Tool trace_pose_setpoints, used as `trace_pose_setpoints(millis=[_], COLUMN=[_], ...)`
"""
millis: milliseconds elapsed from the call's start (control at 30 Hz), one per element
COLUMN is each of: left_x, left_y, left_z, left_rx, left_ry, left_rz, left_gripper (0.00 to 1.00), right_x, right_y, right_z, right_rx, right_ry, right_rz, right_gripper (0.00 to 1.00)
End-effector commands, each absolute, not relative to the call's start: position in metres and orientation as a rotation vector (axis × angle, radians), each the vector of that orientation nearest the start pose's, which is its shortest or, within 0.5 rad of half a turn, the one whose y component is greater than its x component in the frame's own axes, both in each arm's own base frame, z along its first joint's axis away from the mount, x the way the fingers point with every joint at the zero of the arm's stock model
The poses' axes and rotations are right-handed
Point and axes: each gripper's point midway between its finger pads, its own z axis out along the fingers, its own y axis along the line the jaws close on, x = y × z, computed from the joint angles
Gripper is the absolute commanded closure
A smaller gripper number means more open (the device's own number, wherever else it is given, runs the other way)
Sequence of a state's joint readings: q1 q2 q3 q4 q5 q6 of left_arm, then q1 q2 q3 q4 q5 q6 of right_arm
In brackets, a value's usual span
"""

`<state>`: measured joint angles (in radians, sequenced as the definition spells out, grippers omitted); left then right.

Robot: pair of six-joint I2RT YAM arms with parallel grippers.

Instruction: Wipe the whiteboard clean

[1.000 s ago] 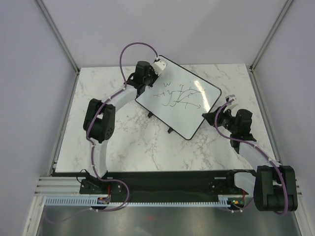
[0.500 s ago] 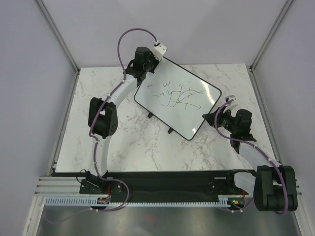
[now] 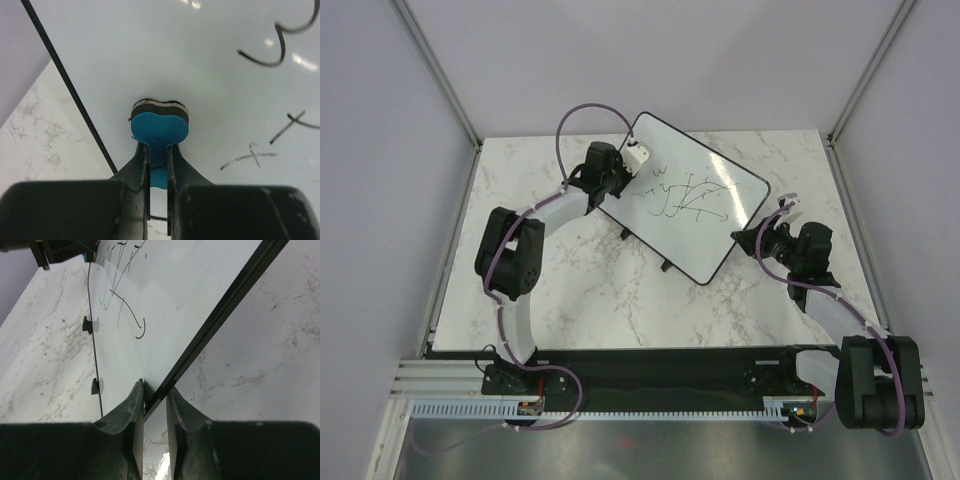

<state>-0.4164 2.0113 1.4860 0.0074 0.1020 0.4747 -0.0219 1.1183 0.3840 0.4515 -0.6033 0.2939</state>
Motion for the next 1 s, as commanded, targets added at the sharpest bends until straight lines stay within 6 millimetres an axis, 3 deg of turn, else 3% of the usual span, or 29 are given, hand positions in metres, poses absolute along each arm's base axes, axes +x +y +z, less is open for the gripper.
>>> trace_pose_setpoints(millis=[0, 67, 133, 167, 200, 300, 333, 400, 433, 533, 633, 767, 967], left_x=[0.488, 0.48, 0.484, 0.493, 0.505, 0.527, 0.542, 0.553, 0.561, 0.568, 0.565, 0.548, 0.513], left_y=[-0.229, -0.228, -0.23, -0.222, -0.223, -0.215, -0.212, -0.209, -0.209, -0.21, -0.215, -0.227, -0.251], left_z=[0.071, 0.058, 0.061, 0.062, 0.077, 0.089, 0.108, 0.117, 0.132, 0.15, 0.156, 0.139, 0.097], left_rx=[1.102, 1.119, 1.115, 1.1, 1.069, 0.986, 0.936, 0.909, 0.888, 0.87, 0.871, 0.932, 1.064], left_ry=[1.93, 1.954, 1.946, 1.954, 1.932, 1.951, 1.927, 1.925, 1.9, 1.869, 1.859, 1.875, 1.915], left_rz=[-0.108, -0.114, -0.113, -0.046, -0.031, -0.015, 0.003, 0.012, 0.021, 0.024, 0.003, -0.021, -0.057], left_gripper=[0.98, 0.98, 0.98, 0.98, 0.98, 0.98, 0.98, 0.98, 0.98, 0.98, 0.98, 0.98, 0.98], right_x=[0.329, 0.329, 0.329, 0.329, 0.329, 0.328, 0.329, 0.328, 0.328, 0.328, 0.329, 0.328, 0.328], right_y=[0.088, 0.088, 0.089, 0.088, 0.089, 0.088, 0.087, 0.087, 0.087, 0.087, 0.087, 0.087, 0.089], right_z=[0.132, 0.132, 0.132, 0.132, 0.131, 0.132, 0.132, 0.133, 0.134, 0.134, 0.135, 0.132, 0.134], right_rx=[-0.163, -0.16, -0.162, -0.159, -0.159, -0.162, -0.158, -0.162, -0.161, -0.161, -0.161, -0.159, -0.16], right_ry=[1.842, 1.842, 1.842, 1.842, 1.844, 1.843, 1.843, 1.841, 1.84, 1.84, 1.836, 1.843, 1.84], right_rz=[0.618, 0.621, 0.622, 0.622, 0.622, 0.617, 0.614, 0.609, 0.607, 0.607, 0.609, 0.615, 0.621], right_gripper=[1.0, 1.0, 1.0, 1.0, 1.0, 1.0, 1.0, 1.0, 1.0, 1.0, 1.0, 1.0, 1.0])
